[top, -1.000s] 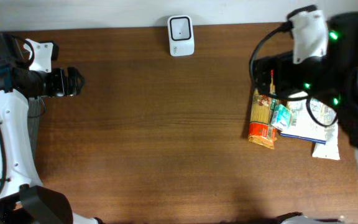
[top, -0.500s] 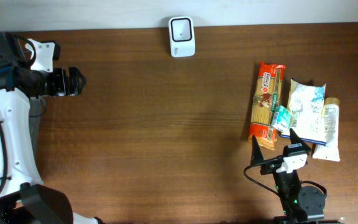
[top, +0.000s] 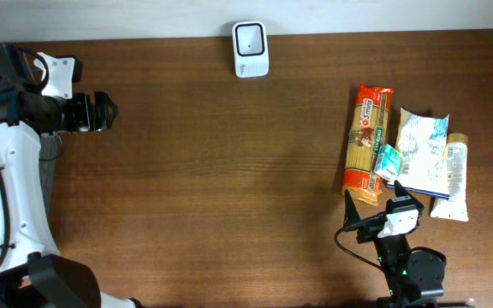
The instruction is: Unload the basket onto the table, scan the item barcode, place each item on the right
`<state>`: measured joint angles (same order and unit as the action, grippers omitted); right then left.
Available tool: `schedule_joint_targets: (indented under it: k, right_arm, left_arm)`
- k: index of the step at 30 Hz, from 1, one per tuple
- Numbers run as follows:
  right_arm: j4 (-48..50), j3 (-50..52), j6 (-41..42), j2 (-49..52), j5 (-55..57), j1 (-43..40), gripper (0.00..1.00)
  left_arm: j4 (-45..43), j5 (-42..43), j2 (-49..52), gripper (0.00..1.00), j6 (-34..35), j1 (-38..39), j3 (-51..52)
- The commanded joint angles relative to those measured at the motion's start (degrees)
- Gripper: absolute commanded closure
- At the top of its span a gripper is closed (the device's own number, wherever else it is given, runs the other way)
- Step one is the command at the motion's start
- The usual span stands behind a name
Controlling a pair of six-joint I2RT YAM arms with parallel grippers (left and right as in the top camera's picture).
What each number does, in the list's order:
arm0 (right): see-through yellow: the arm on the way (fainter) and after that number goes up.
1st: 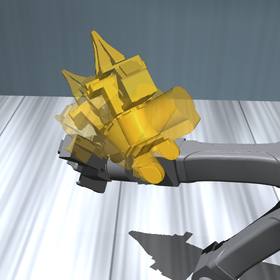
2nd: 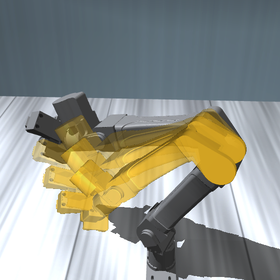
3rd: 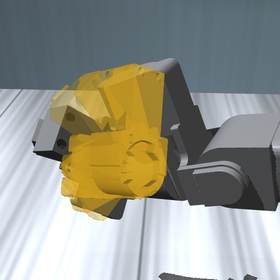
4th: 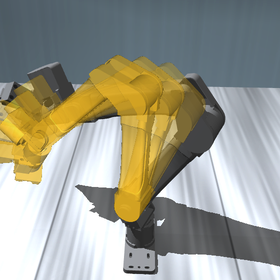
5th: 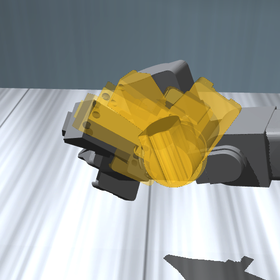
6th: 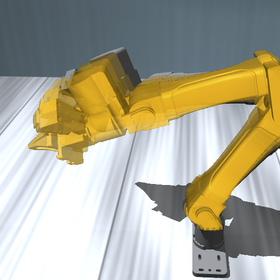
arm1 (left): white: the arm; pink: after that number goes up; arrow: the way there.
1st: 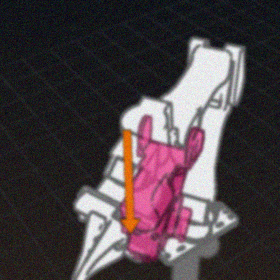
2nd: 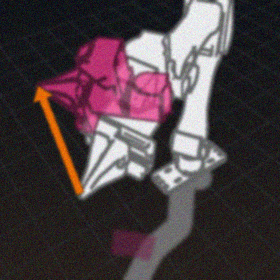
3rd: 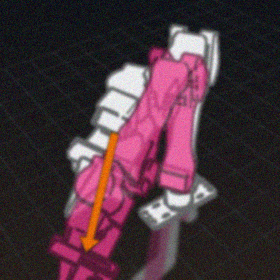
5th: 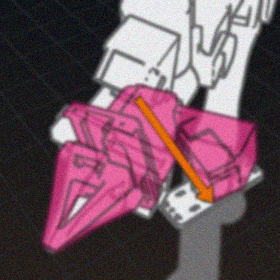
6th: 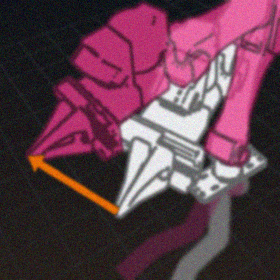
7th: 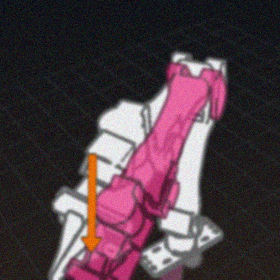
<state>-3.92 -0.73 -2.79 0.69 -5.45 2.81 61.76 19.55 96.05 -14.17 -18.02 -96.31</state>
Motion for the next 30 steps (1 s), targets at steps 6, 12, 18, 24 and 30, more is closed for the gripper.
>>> schedule_joint_targets:
  k: [6, 12, 18, 24, 30]
  right_arm:
    - [-0.2, 0.4, 0.5, -0.5, -0.3, -0.2, 0.01]
    - [-0.2, 0.4, 0.5, -0.5, -0.3, -0.2, 0.02]
    - [-0.2, 0.4, 0.5, -0.4, -0.3, -0.2, 0.01]
    - [-0.2, 0.4, 0.5, -0.4, -0.3, -0.2, 0.01]
    - [-0.2, 0.4, 0.5, -0.4, -0.3, -0.2, 0.01]
  left_arm:
    - [-18.1, -9.7, -23.0, 0.01, -0.9, 13.0, 13.4]
    - [-63.7, -9.2, -59.7, 0.01, 3.0, 14.2, 69.8]
    - [-69.5, -12.9, -85.5, 0.01, 2.9, 14.2, 92.5]
    - [-61.7, -14.6, -95.8, 0.01, 2.1, 14.2, 95.8]
    - [-57.5, -14.7, -95.8, 0.01, 3.6, 14.2, 95.8]
